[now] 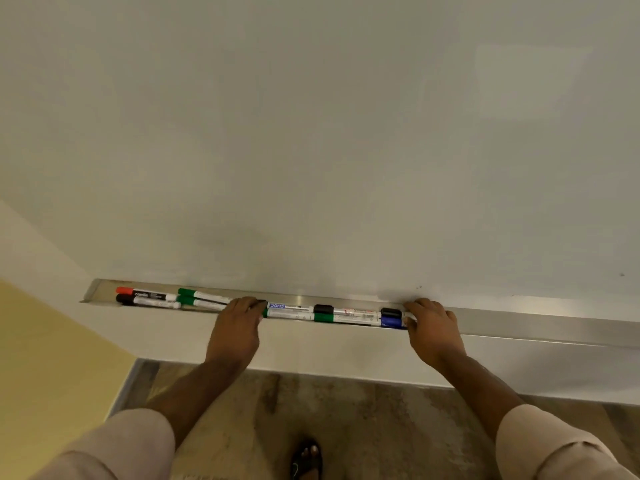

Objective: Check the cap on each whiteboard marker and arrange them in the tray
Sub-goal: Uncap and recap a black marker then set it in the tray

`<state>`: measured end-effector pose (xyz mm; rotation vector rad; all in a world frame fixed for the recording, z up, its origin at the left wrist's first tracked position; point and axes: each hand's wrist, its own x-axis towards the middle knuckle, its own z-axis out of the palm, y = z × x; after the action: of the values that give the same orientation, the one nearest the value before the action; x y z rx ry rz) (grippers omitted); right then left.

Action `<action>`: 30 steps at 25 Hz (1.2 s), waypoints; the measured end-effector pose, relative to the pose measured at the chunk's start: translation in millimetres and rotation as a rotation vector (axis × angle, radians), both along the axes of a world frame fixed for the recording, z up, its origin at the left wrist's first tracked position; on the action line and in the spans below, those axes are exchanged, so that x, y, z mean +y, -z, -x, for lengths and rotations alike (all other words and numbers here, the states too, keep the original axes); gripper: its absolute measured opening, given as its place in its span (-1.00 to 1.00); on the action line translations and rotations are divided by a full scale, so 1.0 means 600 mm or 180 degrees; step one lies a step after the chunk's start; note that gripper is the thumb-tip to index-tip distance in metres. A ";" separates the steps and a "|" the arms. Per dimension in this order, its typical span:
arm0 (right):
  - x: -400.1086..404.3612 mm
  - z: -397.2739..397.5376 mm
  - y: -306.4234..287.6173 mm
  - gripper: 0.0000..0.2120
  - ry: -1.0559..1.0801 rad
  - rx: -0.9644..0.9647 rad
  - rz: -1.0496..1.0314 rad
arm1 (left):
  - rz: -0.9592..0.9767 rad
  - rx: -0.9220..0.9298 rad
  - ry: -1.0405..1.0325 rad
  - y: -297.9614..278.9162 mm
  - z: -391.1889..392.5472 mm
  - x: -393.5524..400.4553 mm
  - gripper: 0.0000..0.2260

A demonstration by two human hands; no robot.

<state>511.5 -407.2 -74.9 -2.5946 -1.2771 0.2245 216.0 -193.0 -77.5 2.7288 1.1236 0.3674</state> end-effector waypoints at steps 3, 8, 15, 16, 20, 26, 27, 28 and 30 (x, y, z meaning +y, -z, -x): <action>-0.005 0.005 -0.004 -0.73 0.0036 -0.0124 -0.0083 | -0.0013 0.0125 -0.0283 -0.007 0.041 0.045 -0.60; 0.000 0.027 -0.011 -0.73 0.0094 -0.0116 -0.0196 | 0.0149 0.0352 -0.0503 -0.010 0.077 0.126 -0.64; 0.052 0.088 -0.015 -0.80 0.0169 -0.0070 -0.0399 | 0.0316 0.0293 -0.0098 0.007 0.089 0.150 -0.73; 0.055 0.095 -0.016 -0.77 0.0183 -0.0057 -0.0388 | 0.0304 0.0276 -0.0025 0.007 0.086 0.150 -0.74; 0.070 0.123 -0.019 -0.71 0.0245 -0.0063 -0.0240 | 0.0314 0.0253 0.0149 0.006 0.087 0.148 -0.78; 0.098 0.163 -0.026 -0.71 0.0219 -0.0055 -0.0273 | 0.0601 -0.0226 0.0162 0.010 0.101 0.152 -0.78; 0.103 0.169 -0.027 -0.71 0.0204 -0.0062 -0.0279 | 0.0656 -0.0331 0.0171 0.012 0.104 0.152 -0.78; 0.108 0.175 -0.027 -0.71 0.0194 -0.0066 -0.0285 | 0.0695 -0.0397 0.0181 0.014 0.106 0.153 -0.79; 0.118 0.188 -0.029 -0.71 0.0199 -0.0034 -0.0301 | 0.0743 -0.0467 0.0169 0.017 0.107 0.155 -0.79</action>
<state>398.9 -336.3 -57.4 -2.5542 -1.1783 0.1359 151.7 -100.1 -87.6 2.4797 0.9866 0.3950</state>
